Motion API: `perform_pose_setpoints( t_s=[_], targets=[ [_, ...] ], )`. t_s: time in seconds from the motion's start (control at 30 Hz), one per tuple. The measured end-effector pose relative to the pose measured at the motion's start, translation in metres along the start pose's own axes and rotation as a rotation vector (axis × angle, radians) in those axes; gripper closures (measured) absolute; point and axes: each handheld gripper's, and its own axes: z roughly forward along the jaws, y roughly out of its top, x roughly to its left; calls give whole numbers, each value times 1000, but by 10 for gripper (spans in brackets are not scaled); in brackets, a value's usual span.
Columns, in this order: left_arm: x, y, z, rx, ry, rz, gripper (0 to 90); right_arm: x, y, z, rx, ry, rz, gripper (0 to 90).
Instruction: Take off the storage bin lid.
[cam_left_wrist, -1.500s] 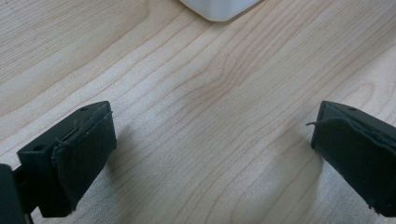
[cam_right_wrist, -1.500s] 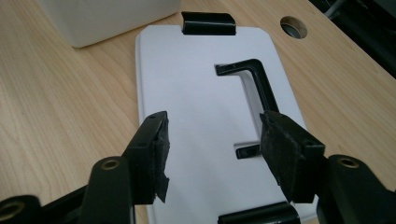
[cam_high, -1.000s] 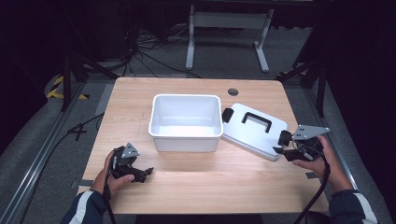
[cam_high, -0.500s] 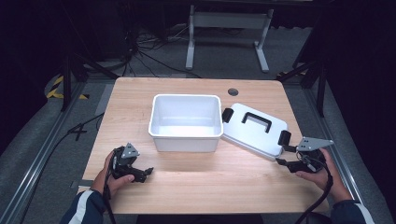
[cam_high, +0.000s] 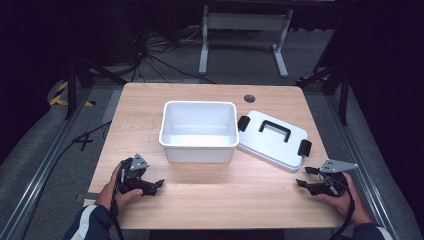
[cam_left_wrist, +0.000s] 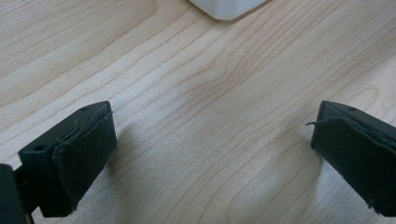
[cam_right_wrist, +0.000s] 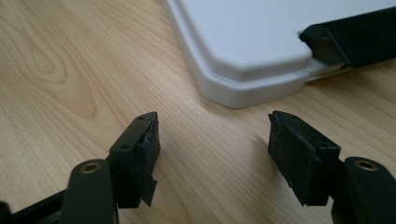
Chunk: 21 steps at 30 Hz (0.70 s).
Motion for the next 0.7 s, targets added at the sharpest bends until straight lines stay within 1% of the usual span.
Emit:
perform_pose_setpoints(
  t_s=[0.03,0.1,0.13,0.17,0.2,0.37,0.4,0.43,0.7],
  targets=[
    [0,0,0,0,0,0,6,0,-1,0,-8,-4,6,335],
    [0,0,0,2,-1,-4,5,1,-1,1,-5,-25,14,281],
    [0,0,0,2,-1,0,5,0,-1,1,-1,-30,24,274],
    [0,0,0,3,-3,-2,4,0,-1,1,-1,-30,24,273],
    [1,1,0,1,0,8,3,0,-1,1,-1,-30,24,273],
    [1,1,0,2,0,8,3,0,-1,1,-2,-30,24,272],
    [0,0,1,0,-3,-2,3,0,-1,1,-2,-31,23,272],
    [0,0,1,1,-4,-3,2,0,-1,1,-2,-30,23,272],
    [1,0,0,1,-2,1,1,0,-1,1,-2,-30,23,272]
  ],
)
